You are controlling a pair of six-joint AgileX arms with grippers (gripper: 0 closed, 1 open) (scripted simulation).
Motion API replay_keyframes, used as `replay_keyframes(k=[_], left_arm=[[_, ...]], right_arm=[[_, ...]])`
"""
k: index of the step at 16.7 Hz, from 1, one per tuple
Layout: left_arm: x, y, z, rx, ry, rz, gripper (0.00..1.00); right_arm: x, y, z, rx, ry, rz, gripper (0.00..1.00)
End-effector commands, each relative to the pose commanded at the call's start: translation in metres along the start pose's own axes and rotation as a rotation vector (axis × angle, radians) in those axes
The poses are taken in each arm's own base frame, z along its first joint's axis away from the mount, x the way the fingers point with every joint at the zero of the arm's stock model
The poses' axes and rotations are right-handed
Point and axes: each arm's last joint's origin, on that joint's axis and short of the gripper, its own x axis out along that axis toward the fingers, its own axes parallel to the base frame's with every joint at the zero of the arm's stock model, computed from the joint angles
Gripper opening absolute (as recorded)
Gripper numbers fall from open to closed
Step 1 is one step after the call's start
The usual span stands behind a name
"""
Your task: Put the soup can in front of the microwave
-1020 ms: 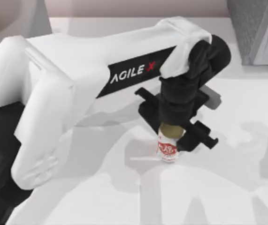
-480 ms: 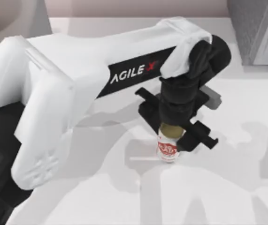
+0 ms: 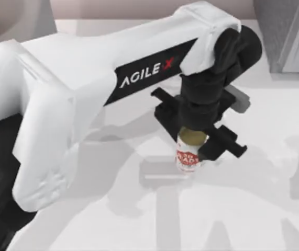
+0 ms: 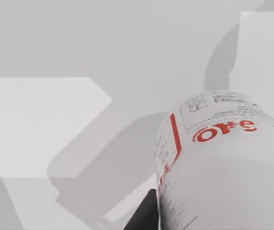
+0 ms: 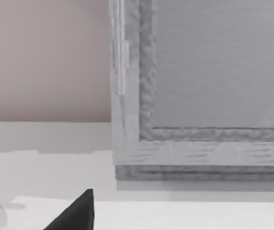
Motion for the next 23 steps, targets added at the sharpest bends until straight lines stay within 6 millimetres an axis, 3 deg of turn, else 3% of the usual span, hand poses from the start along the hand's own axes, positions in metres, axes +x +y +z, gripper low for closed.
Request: replay_keyframes(k=[3, 8, 12, 15, 18, 23], left_arm=[[-0.014, 0.000, -0.001, 0.000, -0.002, -0.001, 0.00], [-0.012, 0.004, -0.002, -0.001, 0.009, 0.000, 0.00], [-0.016, 0.048, -0.031, -0.036, 0.103, -0.012, 0.00], [-0.019, 0.097, -0.076, -0.090, 0.209, -0.046, 0.00], [-0.018, 0.143, -0.138, -0.166, 0.298, -0.105, 0.00], [-0.014, 0.195, -0.249, -0.340, 0.313, -0.198, 0.00]], right_arm=[[0.000, 0.000, 0.000, 0.000, 0.000, 0.000, 1.00], [0.000, 0.000, 0.000, 0.000, 0.000, 0.000, 1.00], [0.000, 0.000, 0.000, 0.000, 0.000, 0.000, 1.00], [0.000, 0.000, 0.000, 0.000, 0.000, 0.000, 1.00], [0.000, 0.000, 0.000, 0.000, 0.000, 0.000, 1.00], [0.000, 0.000, 0.000, 0.000, 0.000, 0.000, 1.00]])
